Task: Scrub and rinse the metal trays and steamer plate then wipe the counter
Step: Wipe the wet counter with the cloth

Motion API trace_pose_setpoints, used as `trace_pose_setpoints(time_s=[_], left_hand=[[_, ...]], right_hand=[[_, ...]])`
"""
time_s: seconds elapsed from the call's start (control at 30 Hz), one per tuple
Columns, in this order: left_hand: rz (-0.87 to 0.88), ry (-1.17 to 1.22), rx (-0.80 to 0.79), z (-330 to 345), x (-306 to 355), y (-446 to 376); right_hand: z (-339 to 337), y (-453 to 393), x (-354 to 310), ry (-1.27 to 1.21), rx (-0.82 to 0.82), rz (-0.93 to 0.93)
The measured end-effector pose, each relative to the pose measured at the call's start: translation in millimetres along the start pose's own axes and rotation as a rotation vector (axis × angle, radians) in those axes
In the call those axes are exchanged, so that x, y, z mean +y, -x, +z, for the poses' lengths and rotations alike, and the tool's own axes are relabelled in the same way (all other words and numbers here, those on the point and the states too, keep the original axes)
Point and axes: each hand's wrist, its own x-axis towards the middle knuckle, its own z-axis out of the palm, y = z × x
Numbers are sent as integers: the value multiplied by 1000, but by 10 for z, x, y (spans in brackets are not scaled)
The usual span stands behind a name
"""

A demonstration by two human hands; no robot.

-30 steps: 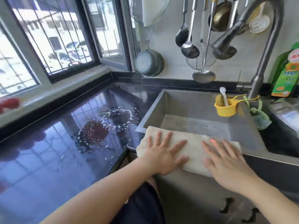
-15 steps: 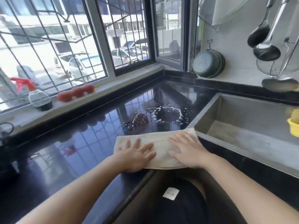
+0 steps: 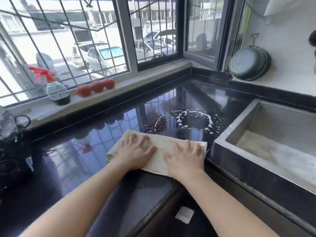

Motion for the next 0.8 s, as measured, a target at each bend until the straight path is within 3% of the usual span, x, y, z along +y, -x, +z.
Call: trace_pose_setpoints(time_s=[0.2, 0.37, 0.5, 0.63, 0.8], left_hand=[[248, -36, -107, -262, 95, -842], [358, 32, -117, -284, 562, -1614], [537, -51, -96, -59, 1165, -2169], [586, -37, -86, 56, 1674, -2675], [584, 184, -108, 69, 2257, -3266]], right_hand=[[-9, -359, -56, 31, 25, 130], [-134, -684, 71, 106, 1, 249], [-279, -1066, 498, 145, -36, 376], [-340, -1639, 1020, 68, -8, 463], [-330, -2551, 1677, -84, 85, 456]])
